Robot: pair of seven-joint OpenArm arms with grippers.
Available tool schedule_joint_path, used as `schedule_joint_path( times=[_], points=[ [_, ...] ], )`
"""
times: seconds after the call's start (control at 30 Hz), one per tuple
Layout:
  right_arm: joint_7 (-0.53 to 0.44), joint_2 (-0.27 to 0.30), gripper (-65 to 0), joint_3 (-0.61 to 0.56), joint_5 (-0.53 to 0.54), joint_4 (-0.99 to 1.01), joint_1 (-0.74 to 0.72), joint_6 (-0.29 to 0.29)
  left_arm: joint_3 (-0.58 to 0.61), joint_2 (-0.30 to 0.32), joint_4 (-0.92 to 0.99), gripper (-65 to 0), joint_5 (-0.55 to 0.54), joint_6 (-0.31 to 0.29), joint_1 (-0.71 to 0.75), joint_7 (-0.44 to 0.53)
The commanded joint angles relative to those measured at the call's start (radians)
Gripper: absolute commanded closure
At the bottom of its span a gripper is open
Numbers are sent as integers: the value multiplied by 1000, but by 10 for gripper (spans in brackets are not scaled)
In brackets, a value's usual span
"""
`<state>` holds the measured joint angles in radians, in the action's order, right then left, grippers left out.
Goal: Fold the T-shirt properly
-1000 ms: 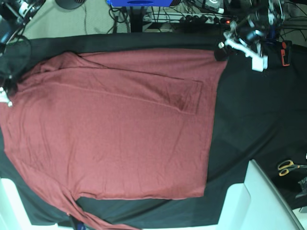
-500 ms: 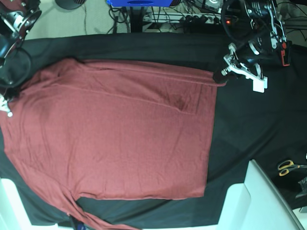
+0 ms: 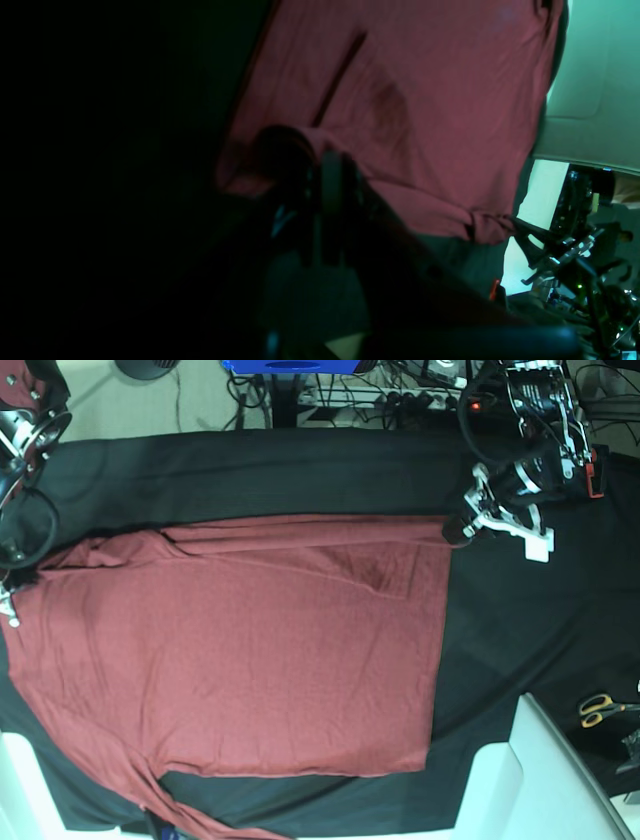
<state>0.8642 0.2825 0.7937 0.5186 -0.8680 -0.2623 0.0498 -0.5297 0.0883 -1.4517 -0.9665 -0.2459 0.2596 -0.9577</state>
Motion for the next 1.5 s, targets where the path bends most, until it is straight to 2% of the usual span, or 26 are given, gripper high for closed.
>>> schedule_joint_path(
  times=[0.0, 0.07, 0.17, 0.3, 0.43, 0.57, 0.8, 0.97, 1.47],
  points=[
    [-10, 25, -6, 0, 5, -15, -27, 18, -4, 8, -14, 0, -16, -5, -3, 6],
    [-10, 25, -6, 0, 5, -15, -35, 48, -4, 8, -14, 0, -16, -2, -16, 6],
    [-10, 25, -6, 0, 5, -15, -39, 65, -4, 8, 15, 0, -16, 39, -29, 6],
    [-15, 25, -6, 0, 5, -15, -45, 88, -4, 8, 32, 0, -16, 43, -49, 6],
    [-59, 28, -6, -33, 5, -13, -45, 91, -7, 8, 30, 0, -16, 43, -55, 6],
    [-75, 50, -6, -76, 7, 31, -55, 91, -68, 5, 33, 0, -18, 43, -70, 6],
    [-122, 74, -6, -79, 7, 154, -104, 84, -73, 8, 33, 0, -18, 44, -73, 4],
    [-124, 82, -6, -201, 8, 154, -130, 84, -71, 5, 33, 0, -18, 44, -73, 4],
    [-124, 79, -6, -202, 8, 154, -137, 91, -71, 6, 33, 0, -13, 44, -75, 6]
  ],
)
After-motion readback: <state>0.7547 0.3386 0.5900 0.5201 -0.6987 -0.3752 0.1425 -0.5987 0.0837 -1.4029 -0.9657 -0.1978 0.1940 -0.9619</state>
